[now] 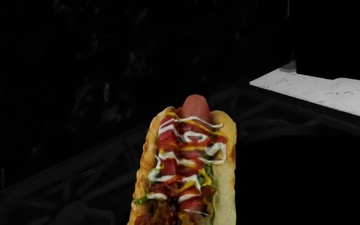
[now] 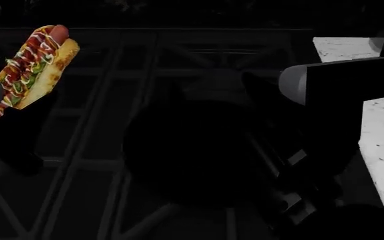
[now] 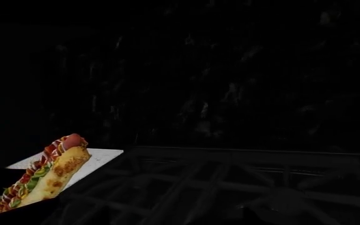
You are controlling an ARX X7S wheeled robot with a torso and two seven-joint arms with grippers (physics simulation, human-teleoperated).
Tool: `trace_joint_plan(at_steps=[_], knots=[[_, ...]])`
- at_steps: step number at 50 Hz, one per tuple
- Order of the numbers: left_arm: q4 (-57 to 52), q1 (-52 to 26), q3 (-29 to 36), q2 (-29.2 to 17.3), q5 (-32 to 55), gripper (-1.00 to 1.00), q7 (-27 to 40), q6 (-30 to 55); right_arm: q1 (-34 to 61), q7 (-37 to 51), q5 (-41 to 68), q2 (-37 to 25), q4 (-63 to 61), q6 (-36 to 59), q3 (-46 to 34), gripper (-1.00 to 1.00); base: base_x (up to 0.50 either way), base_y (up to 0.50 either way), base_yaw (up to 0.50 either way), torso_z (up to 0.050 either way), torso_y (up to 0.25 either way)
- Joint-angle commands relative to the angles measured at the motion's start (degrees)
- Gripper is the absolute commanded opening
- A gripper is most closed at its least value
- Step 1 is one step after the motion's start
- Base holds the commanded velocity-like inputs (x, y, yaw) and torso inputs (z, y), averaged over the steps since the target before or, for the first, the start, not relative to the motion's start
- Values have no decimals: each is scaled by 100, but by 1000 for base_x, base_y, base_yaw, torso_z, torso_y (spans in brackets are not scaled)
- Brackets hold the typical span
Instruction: Pick the hot dog from the plate and place it in the pan.
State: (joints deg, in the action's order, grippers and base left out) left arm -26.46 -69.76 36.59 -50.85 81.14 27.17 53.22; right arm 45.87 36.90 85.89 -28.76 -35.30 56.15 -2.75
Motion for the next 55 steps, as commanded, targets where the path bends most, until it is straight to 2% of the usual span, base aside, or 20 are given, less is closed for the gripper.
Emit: trace_joint_plan(at_steps=[1, 21, 35, 44, 55], knots=[[51, -11, -35, 49, -80, -100, 9, -52, -16, -25, -31, 24, 6, -38, 68, 100, -23, -500, 0, 0, 0], [73, -82, -3, 84, -70, -100, 23, -5, -70, -69, -42, -22, -38, -126, 89, 100, -18, -500, 0, 0, 0], [255, -108, 45, 144, -85, -100, -75, 16, -4, -25, -108, -32, -32, -107, -11, 100, -3, -10, 0, 0, 1], [735, -437, 172, 456, -122, -100, -199, 198, 29, -27, -116, -32, -26, -113, -53, 100, 0, 0, 0, 0, 0], [1680, -895, 551, 1079, -421, -100, -619, 448, 44, 26, -67, -44, -58, -125, -79, 100, 0, 0, 0, 0, 0]])
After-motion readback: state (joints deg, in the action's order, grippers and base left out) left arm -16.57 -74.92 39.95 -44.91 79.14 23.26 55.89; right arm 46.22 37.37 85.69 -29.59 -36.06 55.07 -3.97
